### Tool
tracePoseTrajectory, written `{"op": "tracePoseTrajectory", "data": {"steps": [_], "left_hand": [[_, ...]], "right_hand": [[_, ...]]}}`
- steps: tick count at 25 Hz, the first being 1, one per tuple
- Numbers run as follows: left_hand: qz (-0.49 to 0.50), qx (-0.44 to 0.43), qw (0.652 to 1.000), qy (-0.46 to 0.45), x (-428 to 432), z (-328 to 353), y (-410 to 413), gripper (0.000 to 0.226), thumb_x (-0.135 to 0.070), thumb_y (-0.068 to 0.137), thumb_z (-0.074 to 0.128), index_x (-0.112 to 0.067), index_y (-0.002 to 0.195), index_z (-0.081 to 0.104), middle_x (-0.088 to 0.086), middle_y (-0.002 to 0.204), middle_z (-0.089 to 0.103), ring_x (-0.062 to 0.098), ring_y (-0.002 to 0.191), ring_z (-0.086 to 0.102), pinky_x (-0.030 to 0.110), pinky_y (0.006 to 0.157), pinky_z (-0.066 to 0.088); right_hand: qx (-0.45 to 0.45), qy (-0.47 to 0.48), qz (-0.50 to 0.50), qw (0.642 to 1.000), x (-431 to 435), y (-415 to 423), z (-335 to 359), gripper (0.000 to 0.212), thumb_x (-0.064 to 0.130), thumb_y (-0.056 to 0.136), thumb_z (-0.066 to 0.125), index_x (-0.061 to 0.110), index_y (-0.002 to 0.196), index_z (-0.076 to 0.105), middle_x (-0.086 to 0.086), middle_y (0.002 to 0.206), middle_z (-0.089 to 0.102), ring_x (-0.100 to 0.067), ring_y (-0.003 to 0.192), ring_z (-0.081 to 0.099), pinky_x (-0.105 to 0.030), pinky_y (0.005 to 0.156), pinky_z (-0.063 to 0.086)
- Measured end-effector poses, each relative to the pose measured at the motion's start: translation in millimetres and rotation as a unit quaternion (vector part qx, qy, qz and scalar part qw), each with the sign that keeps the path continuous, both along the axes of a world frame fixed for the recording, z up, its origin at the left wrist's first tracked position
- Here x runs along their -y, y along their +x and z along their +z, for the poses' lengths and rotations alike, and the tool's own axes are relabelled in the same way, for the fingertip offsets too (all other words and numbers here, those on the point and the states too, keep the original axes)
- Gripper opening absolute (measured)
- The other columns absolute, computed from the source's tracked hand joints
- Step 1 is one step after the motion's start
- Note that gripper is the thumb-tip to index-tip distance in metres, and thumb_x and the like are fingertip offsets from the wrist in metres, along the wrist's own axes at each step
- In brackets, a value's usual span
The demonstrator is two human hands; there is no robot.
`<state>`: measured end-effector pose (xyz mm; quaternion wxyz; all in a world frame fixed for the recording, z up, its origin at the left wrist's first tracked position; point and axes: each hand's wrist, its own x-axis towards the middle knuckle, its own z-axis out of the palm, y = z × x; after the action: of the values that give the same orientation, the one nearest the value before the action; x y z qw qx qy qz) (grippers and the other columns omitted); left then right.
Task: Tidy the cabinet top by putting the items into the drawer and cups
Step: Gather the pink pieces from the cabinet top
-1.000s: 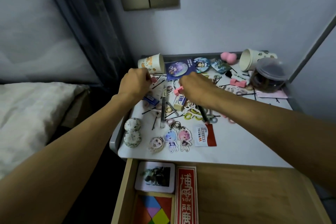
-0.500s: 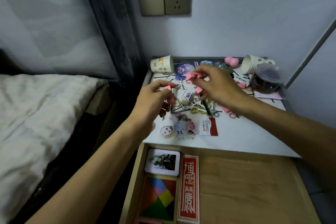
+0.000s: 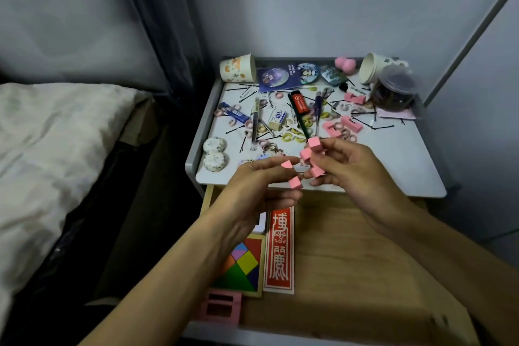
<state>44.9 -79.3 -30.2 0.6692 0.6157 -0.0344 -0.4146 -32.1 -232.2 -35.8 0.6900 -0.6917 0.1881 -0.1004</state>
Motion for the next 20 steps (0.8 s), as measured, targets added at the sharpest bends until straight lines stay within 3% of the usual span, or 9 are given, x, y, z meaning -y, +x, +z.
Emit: {"op": "tracePoseTrajectory", "data": {"steps": [6, 12, 20], "left_hand": [[0.019, -0.032, 0.998, -0.057, 4, 0, 7, 0.022, -0.009, 0.095, 0.058, -0.002, 0.114, 0.067, 0.021, 0.100, 0.072, 0.032, 0.075, 0.073, 0.029, 0.065, 0.061], [0.014, 0.034, 0.999, -0.020, 5, -8, 8, 0.012, -0.012, 0.088, 0.067, -0.001, 0.093, 0.069, 0.016, 0.085, 0.071, 0.020, 0.067, 0.069, 0.023, 0.062, 0.058], [-0.005, 0.071, 0.997, -0.004, 3, -12, 3, 0.013, -0.012, 0.087, 0.066, -0.003, 0.091, 0.074, 0.014, 0.075, 0.071, 0.015, 0.062, 0.066, 0.020, 0.061, 0.057]], "right_hand": [[0.022, 0.013, -0.030, 0.999, 3, 6, 0, 0.015, 0.006, 0.094, 0.059, 0.011, 0.105, 0.067, -0.007, 0.090, 0.074, -0.020, 0.079, 0.072, -0.030, 0.073, 0.060], [0.003, -0.102, 0.008, 0.995, 2, 2, -4, 0.020, 0.011, 0.089, 0.066, 0.011, 0.109, 0.070, -0.001, 0.091, 0.075, -0.012, 0.081, 0.072, -0.028, 0.069, 0.058], [0.004, -0.130, 0.035, 0.991, 2, -5, -6, 0.016, 0.014, 0.087, 0.069, 0.014, 0.103, 0.072, 0.000, 0.083, 0.074, -0.011, 0.077, 0.072, -0.024, 0.064, 0.056]]}}
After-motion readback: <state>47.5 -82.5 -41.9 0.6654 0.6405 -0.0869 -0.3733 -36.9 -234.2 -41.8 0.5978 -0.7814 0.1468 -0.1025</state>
